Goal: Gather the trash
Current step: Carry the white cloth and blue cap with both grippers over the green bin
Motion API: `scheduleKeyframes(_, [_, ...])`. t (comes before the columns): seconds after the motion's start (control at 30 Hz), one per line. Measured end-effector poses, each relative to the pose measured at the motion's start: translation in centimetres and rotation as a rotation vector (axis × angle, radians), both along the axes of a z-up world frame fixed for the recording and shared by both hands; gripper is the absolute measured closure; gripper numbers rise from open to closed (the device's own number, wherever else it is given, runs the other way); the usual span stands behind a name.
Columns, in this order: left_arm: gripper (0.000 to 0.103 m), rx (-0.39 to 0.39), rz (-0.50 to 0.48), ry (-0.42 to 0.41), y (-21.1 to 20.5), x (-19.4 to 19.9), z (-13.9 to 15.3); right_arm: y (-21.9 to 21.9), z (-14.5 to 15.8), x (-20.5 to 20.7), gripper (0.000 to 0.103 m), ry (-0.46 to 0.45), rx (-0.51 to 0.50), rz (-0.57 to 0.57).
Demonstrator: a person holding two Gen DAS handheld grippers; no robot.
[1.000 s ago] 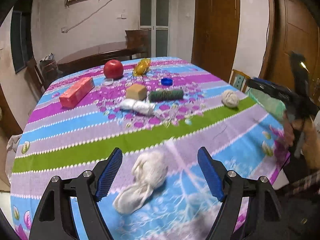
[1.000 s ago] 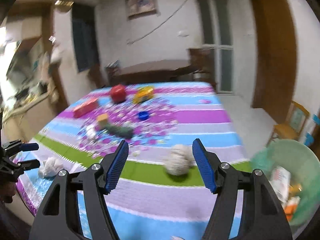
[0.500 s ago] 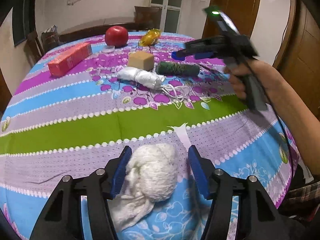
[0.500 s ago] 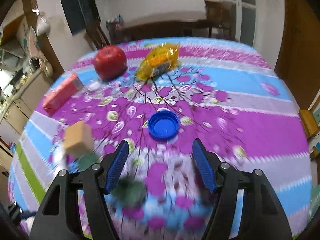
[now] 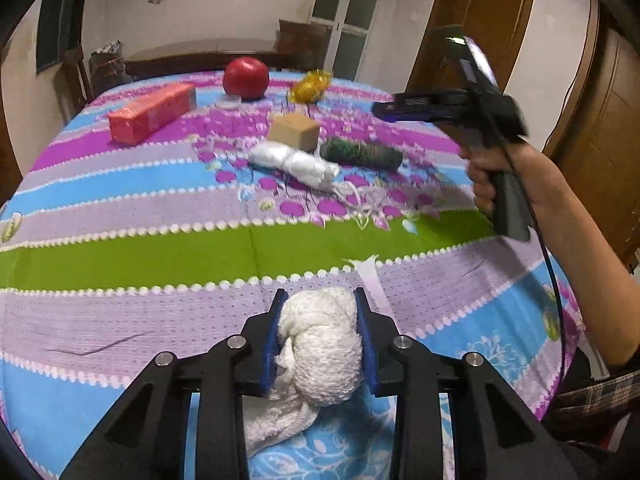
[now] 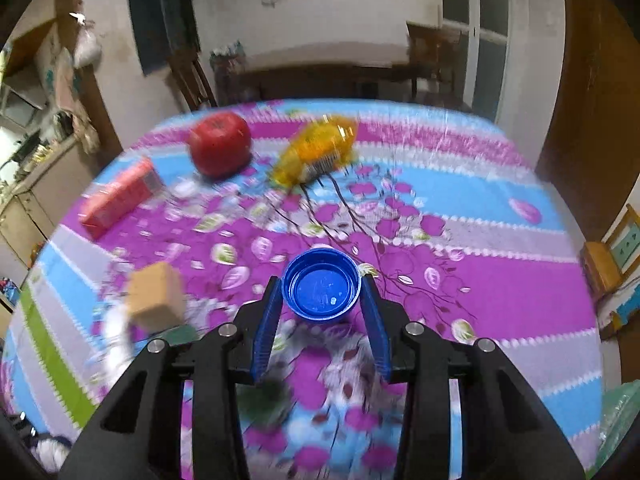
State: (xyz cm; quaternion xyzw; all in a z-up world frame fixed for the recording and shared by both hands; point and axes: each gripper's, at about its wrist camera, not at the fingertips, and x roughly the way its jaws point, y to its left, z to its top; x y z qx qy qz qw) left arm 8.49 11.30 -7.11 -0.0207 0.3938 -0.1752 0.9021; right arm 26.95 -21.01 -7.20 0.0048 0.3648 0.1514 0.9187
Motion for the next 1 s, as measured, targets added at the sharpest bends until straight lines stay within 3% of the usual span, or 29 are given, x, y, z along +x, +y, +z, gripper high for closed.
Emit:
scheduleKeyframes(0.2, [0.069,0.011,0.007,-0.064,-0.4,-1.0,2.7,-0.9,4.4,-7.7,0.065,-0.113,0.076,0.077])
scheduleKeyframes(0.43, [0.069,0.031,-0.068,-0.134,-4.7,-1.4,5.6,-3.5,6.5,-15.1,0.065,-0.179,0.089,0.084])
scheduleKeyframes(0.67, [0.069,0.030,-0.202,-0.159,-11.2,-1.3,7.1,-8.8,6.5,-19.7,0.064,-0.187,0.131,-0.016])
scheduleKeyframes(1.0, [0.069,0.068,-0.391,-0.144,-22.3,-0.3,6.3,-16.1,5.8,-23.9,0.064,-0.197,0.138,-0.188])
